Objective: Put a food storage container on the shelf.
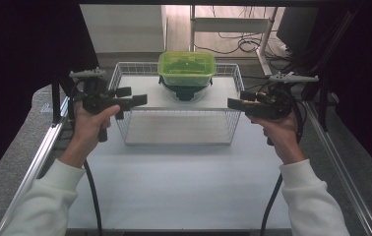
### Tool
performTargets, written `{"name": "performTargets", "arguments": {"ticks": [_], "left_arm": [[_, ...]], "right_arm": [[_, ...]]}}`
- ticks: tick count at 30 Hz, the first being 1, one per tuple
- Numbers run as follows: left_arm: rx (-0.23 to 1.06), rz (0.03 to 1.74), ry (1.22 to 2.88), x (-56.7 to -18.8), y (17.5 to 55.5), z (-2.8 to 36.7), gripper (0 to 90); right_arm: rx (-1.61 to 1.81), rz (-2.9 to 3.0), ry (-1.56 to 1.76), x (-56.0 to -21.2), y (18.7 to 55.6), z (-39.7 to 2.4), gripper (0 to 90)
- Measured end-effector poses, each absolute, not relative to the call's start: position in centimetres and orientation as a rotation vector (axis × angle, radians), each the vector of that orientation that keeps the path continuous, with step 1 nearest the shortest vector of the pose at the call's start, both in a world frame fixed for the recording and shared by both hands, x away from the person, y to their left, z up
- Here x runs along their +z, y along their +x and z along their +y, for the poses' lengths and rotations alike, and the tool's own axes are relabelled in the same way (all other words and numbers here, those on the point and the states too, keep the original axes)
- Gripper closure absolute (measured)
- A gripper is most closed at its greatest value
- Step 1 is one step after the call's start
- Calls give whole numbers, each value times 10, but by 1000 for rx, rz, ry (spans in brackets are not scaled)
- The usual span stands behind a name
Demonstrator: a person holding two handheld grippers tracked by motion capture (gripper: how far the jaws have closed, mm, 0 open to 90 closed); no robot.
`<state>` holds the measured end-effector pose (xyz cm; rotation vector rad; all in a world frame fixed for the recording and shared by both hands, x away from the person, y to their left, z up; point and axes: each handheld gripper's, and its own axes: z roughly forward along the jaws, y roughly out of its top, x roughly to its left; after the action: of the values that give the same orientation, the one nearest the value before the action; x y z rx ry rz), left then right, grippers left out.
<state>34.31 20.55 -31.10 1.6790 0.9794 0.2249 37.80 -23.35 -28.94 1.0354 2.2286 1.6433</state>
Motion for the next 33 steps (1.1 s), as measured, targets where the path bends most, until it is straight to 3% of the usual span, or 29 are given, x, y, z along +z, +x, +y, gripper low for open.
{"name": "performTargets", "arguments": {"ticks": [17,25,33], "left_arm": [[356,989,1841,-414,265,193,120],[276,1051,1931,-473,256,186,114],[236,1110,1963,-499,260,189,119]], "right_arm": [[1540,2251,1048,-383,318,-249,195],[1434,2312,1162,-440,304,-264,178],[1278,2367,1250,-487,304,-268,172]]}}
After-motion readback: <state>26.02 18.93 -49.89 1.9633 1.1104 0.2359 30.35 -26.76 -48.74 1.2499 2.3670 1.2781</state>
